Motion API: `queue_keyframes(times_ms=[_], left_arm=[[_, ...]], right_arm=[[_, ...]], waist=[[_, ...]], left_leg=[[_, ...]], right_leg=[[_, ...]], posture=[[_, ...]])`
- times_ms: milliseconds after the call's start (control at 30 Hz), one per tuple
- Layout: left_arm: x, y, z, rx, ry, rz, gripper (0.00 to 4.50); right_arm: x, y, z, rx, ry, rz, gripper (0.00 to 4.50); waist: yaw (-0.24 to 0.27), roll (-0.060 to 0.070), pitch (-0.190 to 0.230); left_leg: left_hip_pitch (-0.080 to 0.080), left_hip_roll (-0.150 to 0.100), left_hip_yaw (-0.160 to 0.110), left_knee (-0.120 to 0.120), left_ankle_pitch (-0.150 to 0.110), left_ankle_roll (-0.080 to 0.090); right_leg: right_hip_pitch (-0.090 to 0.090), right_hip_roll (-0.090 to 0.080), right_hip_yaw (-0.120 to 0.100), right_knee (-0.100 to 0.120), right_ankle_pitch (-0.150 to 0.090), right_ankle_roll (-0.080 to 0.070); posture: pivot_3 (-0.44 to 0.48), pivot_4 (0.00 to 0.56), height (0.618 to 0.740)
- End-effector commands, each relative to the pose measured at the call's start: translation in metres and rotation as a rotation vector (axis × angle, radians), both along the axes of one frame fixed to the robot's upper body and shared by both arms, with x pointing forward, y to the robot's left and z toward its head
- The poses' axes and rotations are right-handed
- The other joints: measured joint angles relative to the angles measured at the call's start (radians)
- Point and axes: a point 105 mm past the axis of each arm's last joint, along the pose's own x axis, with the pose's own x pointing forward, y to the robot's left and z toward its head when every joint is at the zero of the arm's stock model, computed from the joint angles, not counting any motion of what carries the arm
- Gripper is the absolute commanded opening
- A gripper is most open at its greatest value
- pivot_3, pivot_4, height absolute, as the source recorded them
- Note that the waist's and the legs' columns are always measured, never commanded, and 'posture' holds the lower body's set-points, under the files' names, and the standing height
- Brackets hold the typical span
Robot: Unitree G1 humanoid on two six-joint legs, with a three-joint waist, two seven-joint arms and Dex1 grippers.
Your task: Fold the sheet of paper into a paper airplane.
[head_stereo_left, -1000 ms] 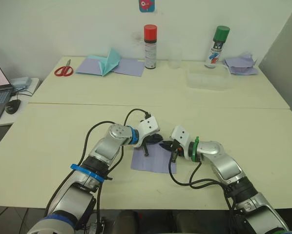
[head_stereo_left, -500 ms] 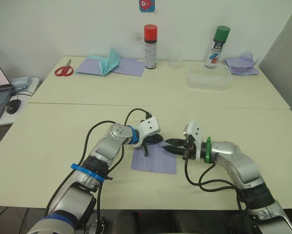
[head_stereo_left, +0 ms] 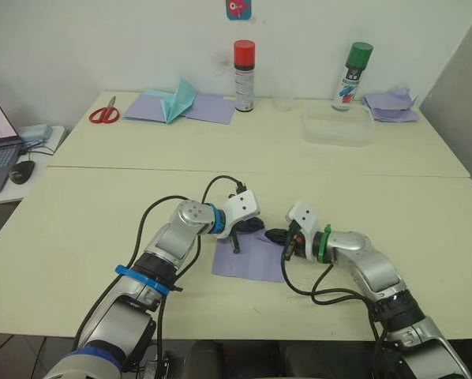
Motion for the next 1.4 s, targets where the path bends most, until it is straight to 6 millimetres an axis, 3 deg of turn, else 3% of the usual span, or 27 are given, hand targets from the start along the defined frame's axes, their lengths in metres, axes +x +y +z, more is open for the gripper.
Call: queue_keyframes(times_ms=[33, 233, 500, 800, 967, 1167, 1267, 1400], left_arm=[[-0.005, 0.010, -0.027, 0.085, 0.067, 0.025, 0.00], [-0.005, 0.010, -0.026, 0.083, 0.066, 0.029, 0.00], [-0.004, 0.010, -0.026, 0.088, 0.063, 0.023, 0.00], [-0.001, 0.008, -0.023, 0.086, 0.047, 0.015, 0.00], [0.006, 0.000, 0.001, -0.018, -0.020, 0.016, 0.00], [-0.006, -0.019, 0.035, -0.207, -0.011, -0.060, 0.00], [-0.012, -0.024, 0.034, -0.222, 0.015, -0.078, 0.00], [-0.005, -0.017, 0.013, -0.118, 0.013, -0.015, 0.00]], right_arm=[[-0.011, -0.014, -0.018, -0.077, 0.056, 0.003, 0.02], [-0.021, -0.030, -0.011, -0.067, 0.068, 0.029, 0.02], [-0.004, -0.012, 0.034, 0.172, -0.022, 0.007, 0.02], [-0.010, 0.005, -0.006, 0.007, 0.034, 0.071, 0.02], [-0.017, 0.009, -0.018, -0.013, 0.097, 0.084, 0.02], [-0.009, 0.004, -0.023, -0.049, 0.087, 0.047, 0.02], [-0.007, 0.001, -0.023, -0.058, 0.082, 0.039, 0.02], [-0.007, 0.000, -0.021, -0.051, 0.082, 0.037, 0.02]], waist=[[0.000, 0.000, 0.000], [0.002, 0.000, -0.001], [0.001, 0.000, -0.001], [0.002, 0.000, -0.001], [0.002, 0.000, -0.001], [0.000, 0.000, -0.001], [0.000, 0.000, -0.001], [0.000, 0.000, -0.001]], left_leg=[[0.000, 0.000, 0.000, 0.000, 0.000, 0.000], [0.000, 0.000, 0.000, 0.000, 0.000, 0.000], [0.000, 0.000, 0.000, 0.000, 0.000, 0.000], [0.000, 0.000, 0.000, 0.000, 0.000, 0.000], [0.000, 0.000, 0.000, 0.000, 0.000, 0.000], [0.000, 0.000, 0.000, 0.000, 0.000, 0.000], [0.000, 0.000, 0.000, 0.000, 0.000, 0.000], [0.000, 0.000, 0.000, 0.000, 0.000, 0.000]], right_leg=[[0.000, 0.000, 0.000, 0.000, 0.000, 0.000], [0.001, 0.000, 0.000, 0.000, 0.000, 0.000], [0.001, 0.000, 0.000, 0.000, 0.000, 0.000], [0.000, 0.000, 0.000, 0.000, 0.000, 0.000], [0.000, 0.000, 0.000, 0.000, 0.000, 0.000], [-0.001, 0.000, 0.000, 0.000, 0.000, -0.001], [-0.001, 0.000, 0.000, 0.000, 0.001, -0.001], [0.000, 0.000, 0.000, 0.000, 0.000, 0.000]], posture=[[0.000, 0.150, 0.740], [0.000, 0.150, 0.740], [0.000, 0.150, 0.740], [0.000, 0.150, 0.740], [0.000, 0.150, 0.740], [0.000, 0.150, 0.740], [0.000, 0.150, 0.740], [0.000, 0.150, 0.740]])
